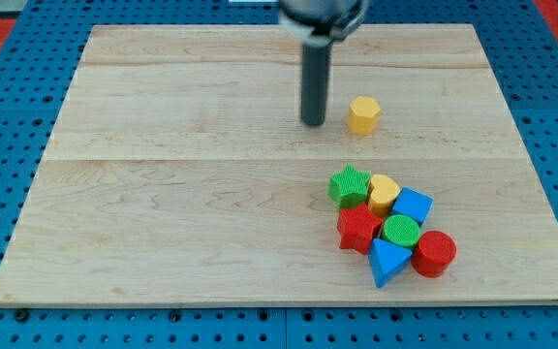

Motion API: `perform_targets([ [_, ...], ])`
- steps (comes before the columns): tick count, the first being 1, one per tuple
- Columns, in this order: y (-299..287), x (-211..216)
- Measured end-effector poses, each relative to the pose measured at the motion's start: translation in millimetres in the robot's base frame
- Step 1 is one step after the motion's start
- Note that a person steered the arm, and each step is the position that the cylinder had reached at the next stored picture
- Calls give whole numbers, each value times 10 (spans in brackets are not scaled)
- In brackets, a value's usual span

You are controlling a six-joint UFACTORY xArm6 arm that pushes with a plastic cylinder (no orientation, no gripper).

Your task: Slightly move the hexagon to the bottom side

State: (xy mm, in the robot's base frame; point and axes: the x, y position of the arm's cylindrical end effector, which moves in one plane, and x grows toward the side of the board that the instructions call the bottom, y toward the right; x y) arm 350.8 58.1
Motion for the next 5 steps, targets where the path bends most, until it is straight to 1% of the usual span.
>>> perform_targets([
  [1, 561, -207],
  [2, 953, 252],
  [3, 868, -209],
  [4, 499, -491],
  [5, 384, -114],
])
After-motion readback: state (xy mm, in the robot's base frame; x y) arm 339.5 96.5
